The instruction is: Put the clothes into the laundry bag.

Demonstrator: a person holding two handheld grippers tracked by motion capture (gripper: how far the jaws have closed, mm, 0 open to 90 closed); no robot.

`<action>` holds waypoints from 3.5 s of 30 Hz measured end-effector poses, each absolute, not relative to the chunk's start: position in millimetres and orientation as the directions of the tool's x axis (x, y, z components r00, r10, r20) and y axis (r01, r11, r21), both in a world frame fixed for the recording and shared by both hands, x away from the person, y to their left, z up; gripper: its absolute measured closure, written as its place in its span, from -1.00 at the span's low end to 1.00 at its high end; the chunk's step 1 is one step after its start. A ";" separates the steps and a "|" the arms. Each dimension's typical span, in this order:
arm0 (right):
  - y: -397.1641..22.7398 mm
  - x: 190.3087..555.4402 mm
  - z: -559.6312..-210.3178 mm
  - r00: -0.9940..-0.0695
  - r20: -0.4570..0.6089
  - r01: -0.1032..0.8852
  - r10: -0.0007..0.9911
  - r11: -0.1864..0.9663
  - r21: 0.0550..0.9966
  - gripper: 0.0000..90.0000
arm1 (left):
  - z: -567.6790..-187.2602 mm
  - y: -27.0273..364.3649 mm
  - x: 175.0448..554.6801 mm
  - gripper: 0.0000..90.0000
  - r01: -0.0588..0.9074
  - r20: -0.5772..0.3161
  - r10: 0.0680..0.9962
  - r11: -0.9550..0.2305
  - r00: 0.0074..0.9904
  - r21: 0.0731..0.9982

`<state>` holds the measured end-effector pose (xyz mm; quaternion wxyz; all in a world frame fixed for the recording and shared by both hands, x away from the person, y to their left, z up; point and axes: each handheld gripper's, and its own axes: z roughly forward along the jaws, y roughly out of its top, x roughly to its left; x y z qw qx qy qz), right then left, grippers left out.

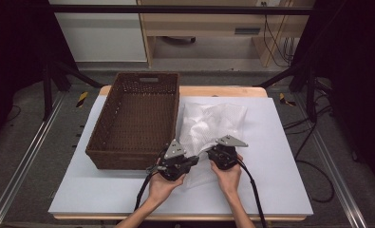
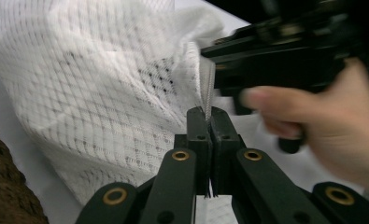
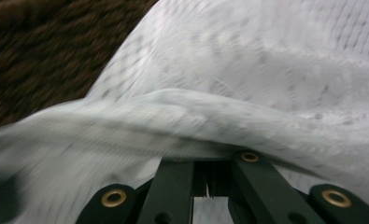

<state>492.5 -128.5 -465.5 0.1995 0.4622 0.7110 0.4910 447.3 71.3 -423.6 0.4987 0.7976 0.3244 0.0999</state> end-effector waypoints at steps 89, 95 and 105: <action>-274.3 427.0 -479.1 -0.334 0.127 0.597 0.934 0.105 0.795 1.00 | -480.7 86.3 422.2 0.97 0.513 -0.052 0.714 -0.448 0.698 0.732; -285.9 412.8 -477.8 -0.362 0.138 0.620 0.922 0.128 0.774 0.97 | -476.2 108.1 416.9 0.97 0.520 -0.098 0.701 -0.420 0.707 0.744; -289.4 414.9 -473.1 -0.345 0.070 0.524 0.936 0.130 0.842 0.23 | -466.2 129.0 412.7 0.43 0.483 -0.117 0.673 -0.387 0.730 0.786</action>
